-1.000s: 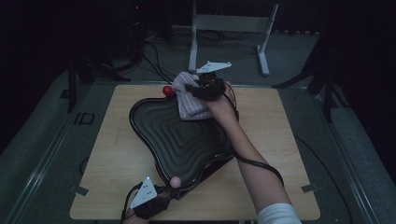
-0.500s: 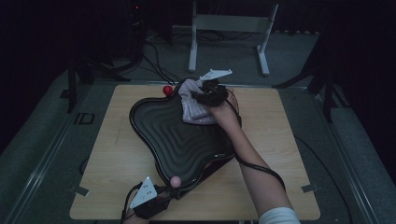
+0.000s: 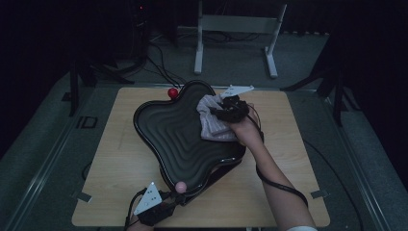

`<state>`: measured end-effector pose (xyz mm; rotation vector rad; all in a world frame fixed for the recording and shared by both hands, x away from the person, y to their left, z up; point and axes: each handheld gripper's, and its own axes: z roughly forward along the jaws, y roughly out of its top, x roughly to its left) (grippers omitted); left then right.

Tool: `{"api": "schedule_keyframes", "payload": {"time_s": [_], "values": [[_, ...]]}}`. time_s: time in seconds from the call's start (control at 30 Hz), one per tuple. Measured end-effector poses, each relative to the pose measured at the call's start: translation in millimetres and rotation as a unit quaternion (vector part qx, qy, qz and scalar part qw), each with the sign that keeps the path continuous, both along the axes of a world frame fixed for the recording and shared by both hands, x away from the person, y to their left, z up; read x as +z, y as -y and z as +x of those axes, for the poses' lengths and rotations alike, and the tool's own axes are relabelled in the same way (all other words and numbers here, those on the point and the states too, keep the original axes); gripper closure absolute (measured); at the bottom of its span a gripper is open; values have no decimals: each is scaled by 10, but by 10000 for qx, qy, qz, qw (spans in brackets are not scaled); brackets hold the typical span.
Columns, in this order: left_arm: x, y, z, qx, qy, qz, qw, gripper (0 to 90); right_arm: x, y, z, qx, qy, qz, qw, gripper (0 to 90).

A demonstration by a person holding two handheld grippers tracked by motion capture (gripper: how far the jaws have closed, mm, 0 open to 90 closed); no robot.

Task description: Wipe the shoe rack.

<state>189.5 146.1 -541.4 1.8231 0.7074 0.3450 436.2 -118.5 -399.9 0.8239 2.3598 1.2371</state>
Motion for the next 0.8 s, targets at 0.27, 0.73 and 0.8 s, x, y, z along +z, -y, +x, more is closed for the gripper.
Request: {"api": "schedule_keyframes", "payload": {"time_s": [0.27, 0.73, 0.8], "values": [[-3, 5, -2, 3, -7, -9, 10000, 738, -109, 150, -153, 101, 11, -61, 9999, 704], [0, 7, -2, 0, -14, 21, 10000, 738, -267, 391, -372, 151, -104, -68, 9998, 705], [-5, 6, -3, 1, -12, 10, 10000, 738, -290, 422, -399, 152, -122, -30, 9998, 705]]}}
